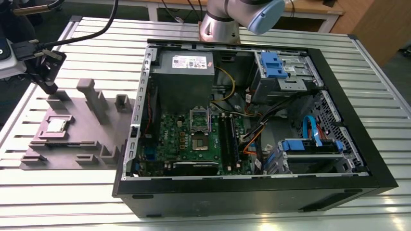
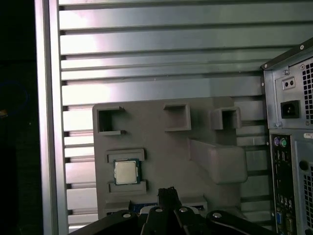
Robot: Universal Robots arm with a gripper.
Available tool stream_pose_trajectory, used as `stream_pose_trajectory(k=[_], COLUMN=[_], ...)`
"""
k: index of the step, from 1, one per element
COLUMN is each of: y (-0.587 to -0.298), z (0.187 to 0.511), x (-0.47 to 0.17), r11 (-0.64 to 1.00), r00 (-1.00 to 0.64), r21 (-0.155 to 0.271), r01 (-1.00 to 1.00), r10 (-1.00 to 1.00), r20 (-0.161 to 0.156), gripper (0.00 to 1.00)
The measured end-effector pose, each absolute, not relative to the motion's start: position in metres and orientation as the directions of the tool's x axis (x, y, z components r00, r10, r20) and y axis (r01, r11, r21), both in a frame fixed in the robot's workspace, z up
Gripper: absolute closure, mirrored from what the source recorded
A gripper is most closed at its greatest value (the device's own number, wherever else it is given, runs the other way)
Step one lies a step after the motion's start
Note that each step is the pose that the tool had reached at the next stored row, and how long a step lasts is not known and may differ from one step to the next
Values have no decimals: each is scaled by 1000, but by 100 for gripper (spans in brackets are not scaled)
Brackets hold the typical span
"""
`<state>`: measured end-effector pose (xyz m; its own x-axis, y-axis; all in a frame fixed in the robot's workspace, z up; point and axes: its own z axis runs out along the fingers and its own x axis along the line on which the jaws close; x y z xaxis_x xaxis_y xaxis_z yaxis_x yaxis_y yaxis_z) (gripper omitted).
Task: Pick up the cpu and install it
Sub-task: 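Reach for the cpu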
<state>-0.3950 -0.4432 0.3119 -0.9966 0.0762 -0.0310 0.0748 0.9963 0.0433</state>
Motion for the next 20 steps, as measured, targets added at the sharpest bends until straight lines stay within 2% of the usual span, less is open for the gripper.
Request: stream_pose_trajectory(k=[20], y=[-443], z=[306], x=[-402], r11=[996], r00=[-997], r21=[43], r01=[75], r10=[76], r20=[-31], gripper=[90])
